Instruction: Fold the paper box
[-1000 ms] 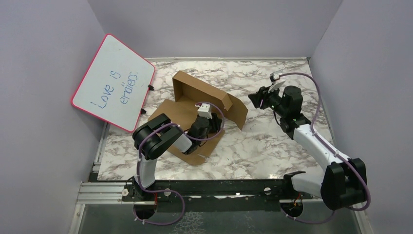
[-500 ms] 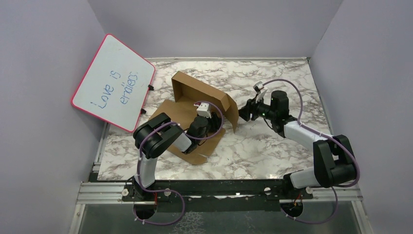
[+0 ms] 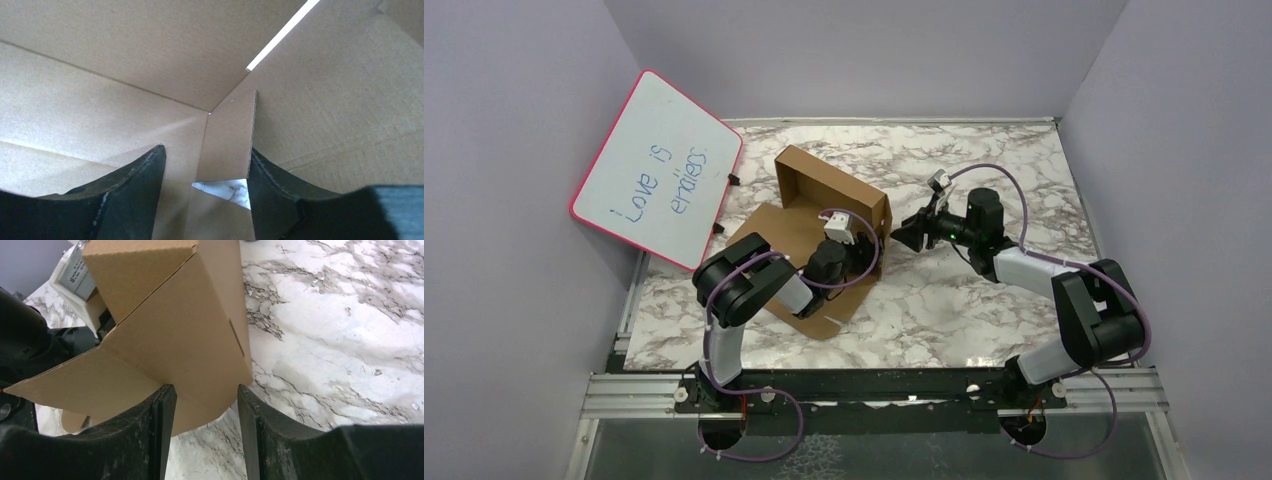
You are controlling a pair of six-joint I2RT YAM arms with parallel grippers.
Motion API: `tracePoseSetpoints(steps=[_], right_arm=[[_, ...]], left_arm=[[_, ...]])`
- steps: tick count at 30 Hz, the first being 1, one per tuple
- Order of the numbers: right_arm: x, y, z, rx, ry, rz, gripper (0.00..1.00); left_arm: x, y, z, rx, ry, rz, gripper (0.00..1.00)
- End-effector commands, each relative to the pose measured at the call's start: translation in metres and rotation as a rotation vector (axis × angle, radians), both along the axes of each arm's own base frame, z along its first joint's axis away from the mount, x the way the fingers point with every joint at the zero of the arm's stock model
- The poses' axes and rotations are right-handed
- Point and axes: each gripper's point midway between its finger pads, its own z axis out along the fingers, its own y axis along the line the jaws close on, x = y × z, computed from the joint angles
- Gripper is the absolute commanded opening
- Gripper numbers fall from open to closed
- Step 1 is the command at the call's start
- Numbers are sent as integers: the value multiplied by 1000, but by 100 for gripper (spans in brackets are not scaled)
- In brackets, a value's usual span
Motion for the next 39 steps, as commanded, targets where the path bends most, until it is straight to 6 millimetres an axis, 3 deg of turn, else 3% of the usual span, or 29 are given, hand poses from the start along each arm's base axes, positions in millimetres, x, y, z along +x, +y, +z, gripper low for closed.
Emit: tracePoseSetpoints(steps=[1, 19, 28, 36, 39], right_arm=[[-1, 8, 3, 22, -46, 29, 54], [-13, 7, -4, 25, -10, 42, 54], [-37, 8, -12, 45, 39, 60, 55], [-42, 24, -17, 26, 25, 95, 60], [-38, 32, -16, 22, 9, 94, 60]], left_arm=[[-15, 6, 2, 7, 28, -40, 64], [-42, 43, 14, 57, 107, -26, 79], [-83, 54, -14, 183, 243, -161, 81], [-95, 70, -32, 246, 287, -151, 69], [-98, 69, -36, 255, 301, -163, 57]])
